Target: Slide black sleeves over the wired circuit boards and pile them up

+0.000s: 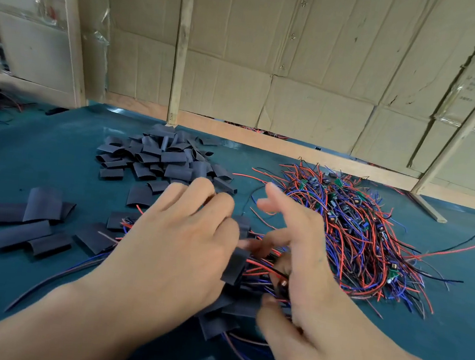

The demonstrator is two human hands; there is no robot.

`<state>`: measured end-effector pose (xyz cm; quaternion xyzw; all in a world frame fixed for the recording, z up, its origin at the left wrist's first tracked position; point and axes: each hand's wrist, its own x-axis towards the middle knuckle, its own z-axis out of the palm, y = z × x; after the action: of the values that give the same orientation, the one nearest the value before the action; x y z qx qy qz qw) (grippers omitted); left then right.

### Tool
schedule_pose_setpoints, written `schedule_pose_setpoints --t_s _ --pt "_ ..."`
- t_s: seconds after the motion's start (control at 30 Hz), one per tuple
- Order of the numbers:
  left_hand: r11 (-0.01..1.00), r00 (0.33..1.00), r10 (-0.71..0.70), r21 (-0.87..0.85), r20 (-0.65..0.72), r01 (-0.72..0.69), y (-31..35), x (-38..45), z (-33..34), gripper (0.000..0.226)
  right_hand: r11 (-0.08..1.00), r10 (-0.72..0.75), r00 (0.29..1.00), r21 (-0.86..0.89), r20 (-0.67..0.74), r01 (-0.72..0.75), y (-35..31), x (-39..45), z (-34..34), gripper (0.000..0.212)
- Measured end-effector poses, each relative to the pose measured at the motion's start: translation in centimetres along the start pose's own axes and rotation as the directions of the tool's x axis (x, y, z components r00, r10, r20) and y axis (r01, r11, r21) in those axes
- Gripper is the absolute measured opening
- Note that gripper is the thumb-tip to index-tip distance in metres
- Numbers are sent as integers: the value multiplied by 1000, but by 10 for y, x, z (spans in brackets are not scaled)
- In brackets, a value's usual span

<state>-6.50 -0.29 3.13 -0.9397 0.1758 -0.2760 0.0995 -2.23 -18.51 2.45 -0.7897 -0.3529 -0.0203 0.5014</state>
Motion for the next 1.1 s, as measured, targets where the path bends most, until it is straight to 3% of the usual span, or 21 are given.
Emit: schedule_pose_setpoints --t_s 0.03,0.07,0.13,0.23,0.3,0.4,0.5,0.67,0.87,1.1 --pt "999 999 -19 -39 31 20 -1 0 -1 16 999 -34 999 38 33 32 -4 3 0 31" --pt "994 996 -56 -89 68 62 -2 1 -2 5 997 -66 998 39 1 66 -4 0 -3 45" --pt "971 968 -178 -128 174 202 -5 4 -2 20 994 -110 993 -21 -35 109 1 -5 -9 66" --pt "956 937 -281 -21 208 291 -10 3 10 24 996 -49 997 -77 -60 45 14 -12 -21 41" --pt "947 936 -316 -2 156 320 -14 5 11 19 993 -28 997 -113 -66 20 13 -7 -24 34" --pt "937 934 -350 16 68 350 -22 4 14 22 1000 -2 998 -11 -59 2 14 -8 -25 25" --pt "960 959 -277 -55 -58 274 -26 2 18 32 998 5 998 59 -65 -1 12 -8 -26 19" --pt "989 983 -142 16 -118 145 -19 5 23 28 973 -145 987 -189 -69 129 11 -5 -24 17" --pt "994 974 -56 80 -217 75 -11 6 19 26 955 -243 965 -201 -98 220 6 -8 -10 21" --pt "987 933 -140 34 -331 160 -2 7 17 36 980 -165 984 -123 -68 155 -1 -10 -8 15"
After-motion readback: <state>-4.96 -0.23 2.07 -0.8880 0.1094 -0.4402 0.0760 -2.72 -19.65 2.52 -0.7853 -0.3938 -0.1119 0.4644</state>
